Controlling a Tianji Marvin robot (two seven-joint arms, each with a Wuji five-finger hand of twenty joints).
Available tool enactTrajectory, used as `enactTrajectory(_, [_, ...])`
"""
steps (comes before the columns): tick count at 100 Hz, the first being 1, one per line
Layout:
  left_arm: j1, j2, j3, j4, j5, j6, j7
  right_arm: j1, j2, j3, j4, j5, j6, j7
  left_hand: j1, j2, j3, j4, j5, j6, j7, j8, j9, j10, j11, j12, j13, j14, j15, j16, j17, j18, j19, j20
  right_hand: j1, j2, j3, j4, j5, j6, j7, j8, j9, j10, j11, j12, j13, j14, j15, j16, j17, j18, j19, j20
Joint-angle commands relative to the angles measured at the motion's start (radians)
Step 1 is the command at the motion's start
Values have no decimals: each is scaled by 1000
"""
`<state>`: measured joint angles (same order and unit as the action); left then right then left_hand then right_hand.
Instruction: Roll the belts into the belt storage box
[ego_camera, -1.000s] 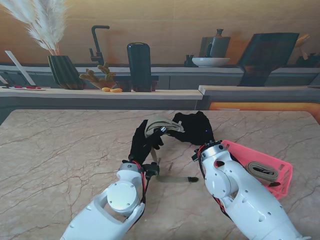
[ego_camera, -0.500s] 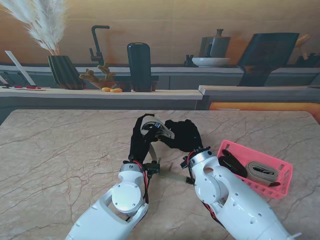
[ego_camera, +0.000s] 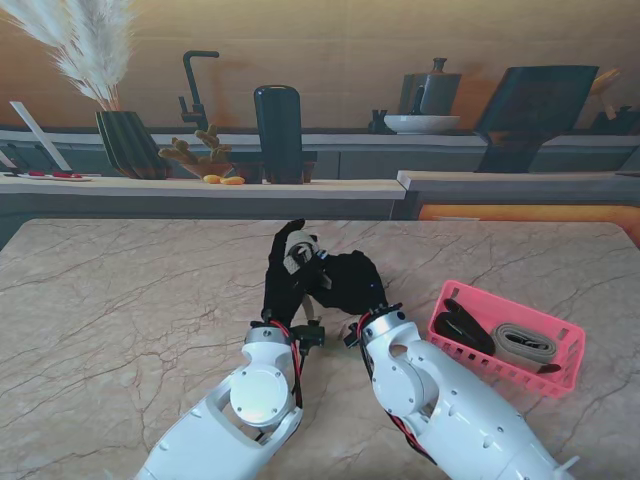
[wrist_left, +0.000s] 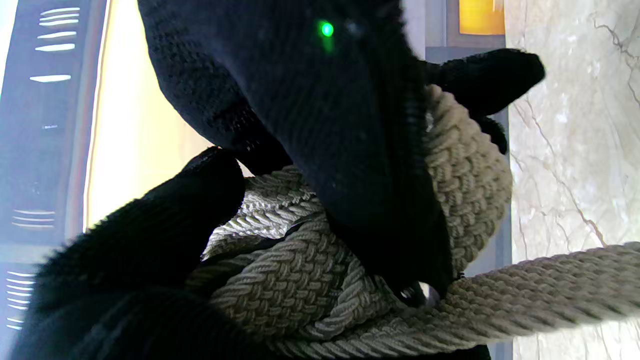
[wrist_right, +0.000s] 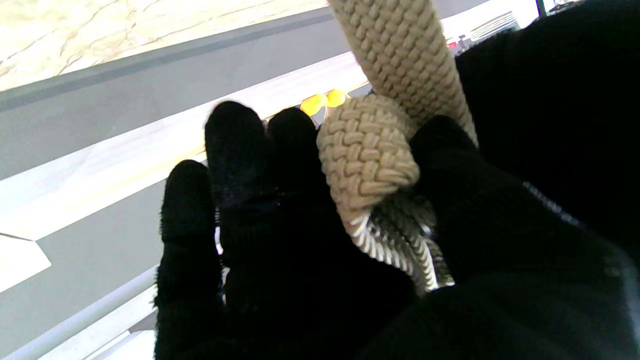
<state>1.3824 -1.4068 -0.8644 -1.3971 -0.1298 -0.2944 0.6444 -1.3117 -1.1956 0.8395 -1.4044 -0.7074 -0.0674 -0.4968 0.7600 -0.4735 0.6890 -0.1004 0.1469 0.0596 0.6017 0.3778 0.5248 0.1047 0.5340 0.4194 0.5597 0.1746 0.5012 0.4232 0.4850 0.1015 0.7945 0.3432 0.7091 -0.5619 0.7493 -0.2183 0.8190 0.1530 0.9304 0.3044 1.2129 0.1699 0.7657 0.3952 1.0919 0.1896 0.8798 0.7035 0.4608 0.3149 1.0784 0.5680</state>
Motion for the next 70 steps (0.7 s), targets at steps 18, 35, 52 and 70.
enactTrajectory(18, [21, -27, -1, -48, -84, 20, 15, -45, -13, 9, -68, 68, 37, 105, 522, 320, -532, 5, 78, -27, 186, 39, 304, -29, -28, 178, 320, -37, 152, 48, 210, 32, 260, -43, -150, 27, 36, 110, -1, -71, -262, 145, -131, 69, -22, -20, -106, 5, -73, -31, -50, 57, -8, -20])
enactTrajectory(35, [32, -28, -18, -74, -152, 28, 19, -118, 35, 78, -180, 92, 106, 308, 531, 379, -543, 1, 110, -34, 239, 31, 285, -7, 52, 212, 356, -33, 233, 97, 220, 100, 341, -10, -200, 52, -69, 156, -69, -22, -440, 263, -254, 100, -75, -39, -212, 42, -167, -58, -107, 77, -82, -22])
enactTrajectory(52, [44, -22, -30, -94, -183, 37, 10, -155, 67, 129, -239, 87, 162, 439, 531, 375, -568, -1, 156, -71, 318, 44, 302, -20, 116, 239, 433, -40, 404, 175, 248, 136, 543, 71, -161, 87, -149, 165, -35, -39, -471, 286, -248, 105, -104, -46, -229, 62, -195, -59, -128, 73, -117, 0])
enactTrajectory(70, [49, -12, -38, -104, -202, 60, -22, -186, 89, 185, -274, 108, 173, 538, 508, 351, -703, 43, 193, -73, 335, 69, 368, -42, 218, 299, 564, -135, 678, 258, 343, 120, 805, 150, -134, 121, -217, 170, 7, -75, -457, 309, -220, 101, -138, -42, -229, 68, -208, -52, -138, 50, -147, 33])
